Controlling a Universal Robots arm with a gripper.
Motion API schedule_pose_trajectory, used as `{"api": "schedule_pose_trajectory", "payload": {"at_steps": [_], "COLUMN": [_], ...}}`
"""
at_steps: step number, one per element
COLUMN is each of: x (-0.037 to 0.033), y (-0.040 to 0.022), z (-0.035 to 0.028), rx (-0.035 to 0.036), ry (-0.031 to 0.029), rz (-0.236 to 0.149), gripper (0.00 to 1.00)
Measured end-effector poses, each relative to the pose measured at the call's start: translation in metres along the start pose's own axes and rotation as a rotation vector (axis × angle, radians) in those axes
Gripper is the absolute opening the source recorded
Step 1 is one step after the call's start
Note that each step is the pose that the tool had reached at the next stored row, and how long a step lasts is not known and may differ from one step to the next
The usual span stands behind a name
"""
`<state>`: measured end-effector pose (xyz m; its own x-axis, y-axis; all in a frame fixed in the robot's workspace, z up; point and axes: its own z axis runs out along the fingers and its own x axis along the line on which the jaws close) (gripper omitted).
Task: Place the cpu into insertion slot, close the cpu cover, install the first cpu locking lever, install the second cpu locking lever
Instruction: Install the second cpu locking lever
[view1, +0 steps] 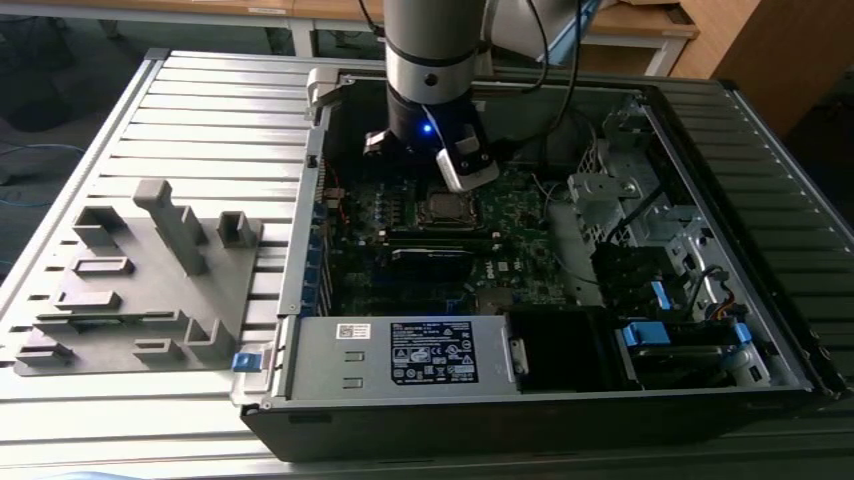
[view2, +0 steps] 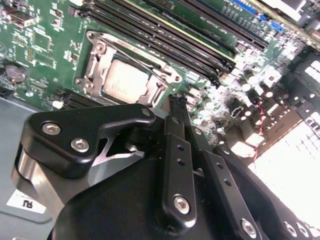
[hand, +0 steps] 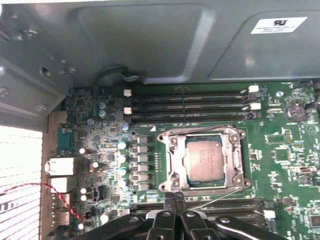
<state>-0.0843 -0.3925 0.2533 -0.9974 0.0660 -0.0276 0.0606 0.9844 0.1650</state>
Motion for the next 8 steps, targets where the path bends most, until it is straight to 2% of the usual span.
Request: {"api": "schedule_pose_trajectory", "payload": {"at_steps": [8], "x": [-0.0057], "y": [0.0003], "z": [0.0004], "rx": [0.0017], "ry": [-0.0073], "rz": [0.044], "gripper": [0.11]}}
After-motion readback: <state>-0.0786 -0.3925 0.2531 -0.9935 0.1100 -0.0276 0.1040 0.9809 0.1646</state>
